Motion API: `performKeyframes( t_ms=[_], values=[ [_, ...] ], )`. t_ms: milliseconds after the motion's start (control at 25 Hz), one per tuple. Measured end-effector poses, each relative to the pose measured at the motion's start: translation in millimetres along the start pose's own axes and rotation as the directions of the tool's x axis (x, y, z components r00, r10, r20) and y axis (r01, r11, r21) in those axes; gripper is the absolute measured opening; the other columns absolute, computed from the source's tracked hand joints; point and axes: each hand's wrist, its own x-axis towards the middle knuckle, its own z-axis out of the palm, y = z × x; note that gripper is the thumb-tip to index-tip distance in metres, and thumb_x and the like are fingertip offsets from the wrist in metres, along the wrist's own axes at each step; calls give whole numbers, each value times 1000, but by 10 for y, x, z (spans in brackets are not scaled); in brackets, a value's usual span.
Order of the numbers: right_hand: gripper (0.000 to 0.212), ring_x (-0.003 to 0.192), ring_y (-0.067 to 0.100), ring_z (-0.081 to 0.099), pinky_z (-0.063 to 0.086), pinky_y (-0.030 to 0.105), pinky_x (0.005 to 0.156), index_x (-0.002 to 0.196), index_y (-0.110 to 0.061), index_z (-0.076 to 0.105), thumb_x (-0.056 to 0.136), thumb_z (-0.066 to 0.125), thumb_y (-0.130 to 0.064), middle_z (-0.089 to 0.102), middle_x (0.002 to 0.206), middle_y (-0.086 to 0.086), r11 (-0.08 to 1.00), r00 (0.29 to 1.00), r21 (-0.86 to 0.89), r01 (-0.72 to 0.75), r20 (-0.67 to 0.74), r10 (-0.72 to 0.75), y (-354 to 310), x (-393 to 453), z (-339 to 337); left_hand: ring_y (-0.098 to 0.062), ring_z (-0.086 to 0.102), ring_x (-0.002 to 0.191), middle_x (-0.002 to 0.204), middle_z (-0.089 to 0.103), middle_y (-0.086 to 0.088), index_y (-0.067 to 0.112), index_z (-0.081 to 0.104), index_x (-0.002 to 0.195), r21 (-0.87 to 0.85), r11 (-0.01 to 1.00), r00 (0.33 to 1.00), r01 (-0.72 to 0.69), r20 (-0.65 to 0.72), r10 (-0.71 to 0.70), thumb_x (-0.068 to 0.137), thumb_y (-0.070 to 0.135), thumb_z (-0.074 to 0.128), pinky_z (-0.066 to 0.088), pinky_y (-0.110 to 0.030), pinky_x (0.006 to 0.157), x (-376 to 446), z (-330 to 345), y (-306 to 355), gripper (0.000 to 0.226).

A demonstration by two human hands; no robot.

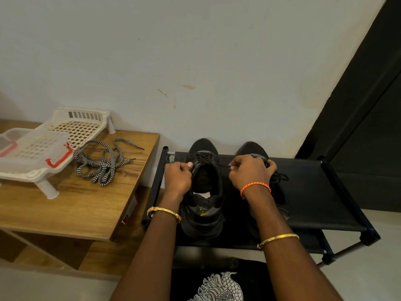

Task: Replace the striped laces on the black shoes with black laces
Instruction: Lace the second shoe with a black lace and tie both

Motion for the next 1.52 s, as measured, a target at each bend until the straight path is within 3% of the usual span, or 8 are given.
performKeyframes(
  t_ms=[280, 440, 640, 840, 1000, 1120, 1280, 1520],
  values=[
    [22, 69, 8, 63, 51, 23, 67, 89, -15, 67, 89, 52, 1, 68, 75, 0, 821, 974, 568, 51, 153, -166, -43, -171, -604, -9, 62, 78, 86, 66, 0, 22, 58, 81, -129, 963, 970, -238, -83, 228, 89, 32, 63, 43, -17, 63, -345, -145, 284, 15],
    [27, 69, 6, 66, 54, 16, 64, 82, -9, 68, 89, 51, 11, 69, 74, -1, 480, 940, 877, 11, 154, -304, -166, -298, -758, -13, 69, 86, 92, 72, -1, 22, 64, 96, -462, 881, 884, -104, 362, 295, 96, 42, 46, 51, -19, 70, -756, -92, 615, 28],
    [23, 69, 12, 63, 53, 18, 58, 79, -7, 67, 86, 56, 11, 69, 80, 4, 249, 993, 963, -101, 114, -39, -44, -224, -626, -10, 63, 69, 77, 66, 5, 16, 67, 105, -324, 946, 752, 0, 623, 214, 98, 33, 46, 49, -23, 74, -735, -237, 580, 28],
    [17, 74, 14, 65, 57, 20, 66, 86, -6, 69, 82, 63, 10, 67, 80, 5, 148, 966, 985, -89, 49, 253, 157, -72, -405, -4, 52, 56, 65, 60, 9, 18, 71, 93, -346, 938, 856, -6, 483, 184, 92, 23, 57, 46, -14, 56, -542, -487, 468, 15],
    [18, 86, 22, 67, 52, 22, 76, 92, -10, 70, 83, 59, 2, 66, 85, 4, 521, 869, 844, -123, -162, 468, 302, -46, -308, -2, 54, 55, 67, 65, 9, 14, 71, 96, -382, 923, 953, -56, 254, 164, 91, 16, 59, 45, -11, 52, -412, -662, 376, 13],
    [27, 101, 27, 59, 46, 34, 92, 99, -13, 69, 78, 57, -1, 58, 107, 8, 825, 922, 565, 22, -331, 202, 150, -138, -262, 0, 55, 54, 70, 67, 7, 15, 71, 94, -372, 919, 960, -134, 180, 213, 91, 16, 60, 44, -11, 51, -423, -587, 387, 12],
    [30, 104, 16, 61, 45, 32, 97, 112, -15, 68, 82, 64, -9, 69, 106, 2, 787, 918, 481, 386, -117, -379, -169, -282, -170, 1, 58, 58, 72, 69, 8, 22, 69, 93, -302, 923, 913, -239, 254, 320, 94, 15, 56, 44, -11, 52, -491, -408, 427, 15],
    [13, 74, 9, 61, 48, 15, 73, 91, -8, 73, 89, 61, -11, 70, 82, 3, 784, 953, 543, 302, -187, -238, -70, -172, -177, 0, 63, 61, 78, 71, 7, 30, 68, 86, -179, 932, 927, -316, 152, 344, 89, 14, 64, 47, -11, 59, -441, -428, 361, 17]
  ],
)
